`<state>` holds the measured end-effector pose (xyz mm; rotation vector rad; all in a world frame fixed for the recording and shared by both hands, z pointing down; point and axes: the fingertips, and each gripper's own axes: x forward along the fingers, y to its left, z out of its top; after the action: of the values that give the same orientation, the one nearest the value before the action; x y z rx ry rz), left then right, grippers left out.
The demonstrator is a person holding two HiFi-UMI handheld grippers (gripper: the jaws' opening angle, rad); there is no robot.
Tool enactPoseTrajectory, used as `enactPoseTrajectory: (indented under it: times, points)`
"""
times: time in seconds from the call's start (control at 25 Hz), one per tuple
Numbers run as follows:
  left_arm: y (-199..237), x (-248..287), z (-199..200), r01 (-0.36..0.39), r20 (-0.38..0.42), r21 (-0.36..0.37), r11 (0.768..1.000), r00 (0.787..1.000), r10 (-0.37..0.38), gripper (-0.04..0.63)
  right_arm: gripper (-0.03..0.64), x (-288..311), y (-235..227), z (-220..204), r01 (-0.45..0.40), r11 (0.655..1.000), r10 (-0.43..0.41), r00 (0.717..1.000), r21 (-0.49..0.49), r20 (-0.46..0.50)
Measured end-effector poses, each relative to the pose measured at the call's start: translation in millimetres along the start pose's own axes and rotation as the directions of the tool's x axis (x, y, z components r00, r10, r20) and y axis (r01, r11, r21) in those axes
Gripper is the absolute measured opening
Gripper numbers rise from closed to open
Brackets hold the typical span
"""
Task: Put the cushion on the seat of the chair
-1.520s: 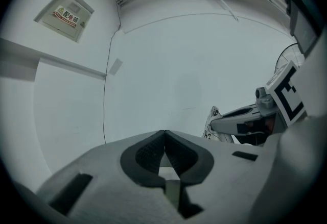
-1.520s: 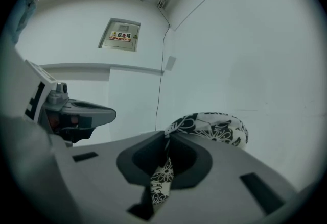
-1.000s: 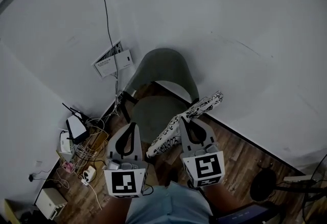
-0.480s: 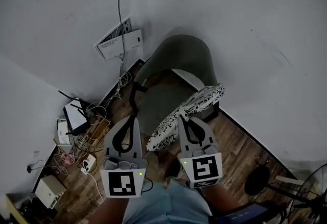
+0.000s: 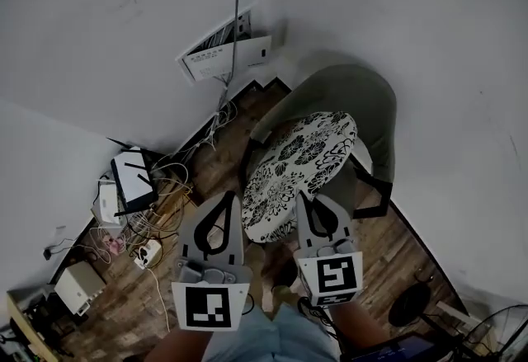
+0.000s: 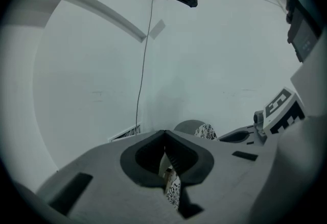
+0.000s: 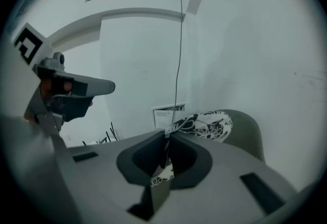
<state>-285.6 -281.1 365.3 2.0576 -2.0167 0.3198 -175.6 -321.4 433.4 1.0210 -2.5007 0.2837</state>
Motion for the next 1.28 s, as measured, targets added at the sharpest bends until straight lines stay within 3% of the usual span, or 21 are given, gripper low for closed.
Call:
enactPoseTrajectory:
  times: [0.2,0.44,0.6,0.88,1.28]
  points:
    - [6,27,-26,0.040,-0.041,-0.006,0.999,0.998,-0.040,0.009,0.018,40,-13,-69,0.010,0.999,-0.004,0.991,0.042,-0.131]
    - [-4,48,-53,0.102,-0.095,-0.024,0.995,0.990,-0.104,0.009,0.020,56,-21,-145,0.037,0.995,-0.007,0.956,0.096,-0.294]
    - [-16,59,-61,0.151,-0.108,-0.017,0.988,0.982,-0.151,0.009,0.020,57,-32,-164,0.076,0.984,-0.022,0.948,0.159,-0.319]
    - [-44,73,-75,0.243,-0.152,-0.012,0.970,0.958,-0.242,0.009,0.029,43,-55,-192,0.147,0.971,-0.083,0.947,0.189,-0.312]
    - [-104,87,-89,0.363,-0.198,0.011,0.932,0.914,-0.354,0.009,0.038,24,-97,-246,0.241,0.932,-0.138,0.927,0.272,-0.350]
